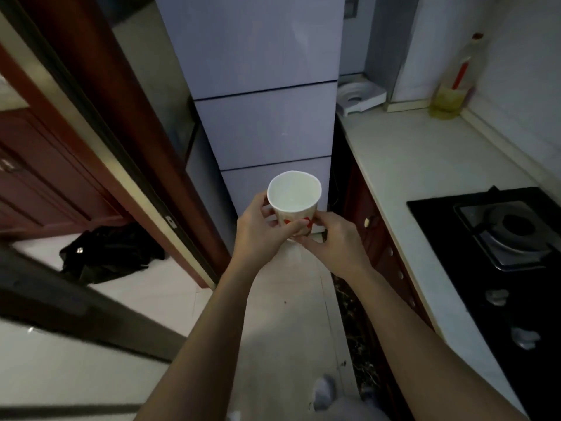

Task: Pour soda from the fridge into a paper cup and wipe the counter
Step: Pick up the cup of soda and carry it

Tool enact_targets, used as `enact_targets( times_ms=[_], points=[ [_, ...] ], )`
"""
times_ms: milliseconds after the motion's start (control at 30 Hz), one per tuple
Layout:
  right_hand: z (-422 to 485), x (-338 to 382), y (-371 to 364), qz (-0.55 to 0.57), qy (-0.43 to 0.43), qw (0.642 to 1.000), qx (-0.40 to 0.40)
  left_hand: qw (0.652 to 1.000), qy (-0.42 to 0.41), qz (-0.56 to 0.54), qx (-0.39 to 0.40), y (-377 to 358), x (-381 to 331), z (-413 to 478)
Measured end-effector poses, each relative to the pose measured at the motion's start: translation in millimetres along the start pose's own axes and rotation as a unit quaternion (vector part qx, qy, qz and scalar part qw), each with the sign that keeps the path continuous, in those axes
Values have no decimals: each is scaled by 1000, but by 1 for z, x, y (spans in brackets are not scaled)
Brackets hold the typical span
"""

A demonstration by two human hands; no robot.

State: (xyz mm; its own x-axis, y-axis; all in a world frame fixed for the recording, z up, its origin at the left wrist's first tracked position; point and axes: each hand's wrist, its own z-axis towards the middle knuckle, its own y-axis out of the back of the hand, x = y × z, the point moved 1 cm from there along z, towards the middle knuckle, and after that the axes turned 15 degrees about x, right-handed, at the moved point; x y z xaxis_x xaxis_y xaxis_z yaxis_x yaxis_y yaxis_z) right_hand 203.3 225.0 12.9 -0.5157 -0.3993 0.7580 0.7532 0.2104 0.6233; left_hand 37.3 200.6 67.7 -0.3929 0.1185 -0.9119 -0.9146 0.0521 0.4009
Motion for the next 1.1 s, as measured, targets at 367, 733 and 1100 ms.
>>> enact_targets(
  times_ms=[367, 733, 1100],
  points=[
    [104, -86, 53, 15, -32, 999, -28, 999, -9, -22, 39, -39, 16, 158],
    [201, -170, 105, -39, -162, 984, -69, 990, -33, -21, 139, -80, 44, 330],
    [307, -247, 167, -70, -264, 938, -214, 951, -53, -66, 297, -132, 40, 530]
  ],
)
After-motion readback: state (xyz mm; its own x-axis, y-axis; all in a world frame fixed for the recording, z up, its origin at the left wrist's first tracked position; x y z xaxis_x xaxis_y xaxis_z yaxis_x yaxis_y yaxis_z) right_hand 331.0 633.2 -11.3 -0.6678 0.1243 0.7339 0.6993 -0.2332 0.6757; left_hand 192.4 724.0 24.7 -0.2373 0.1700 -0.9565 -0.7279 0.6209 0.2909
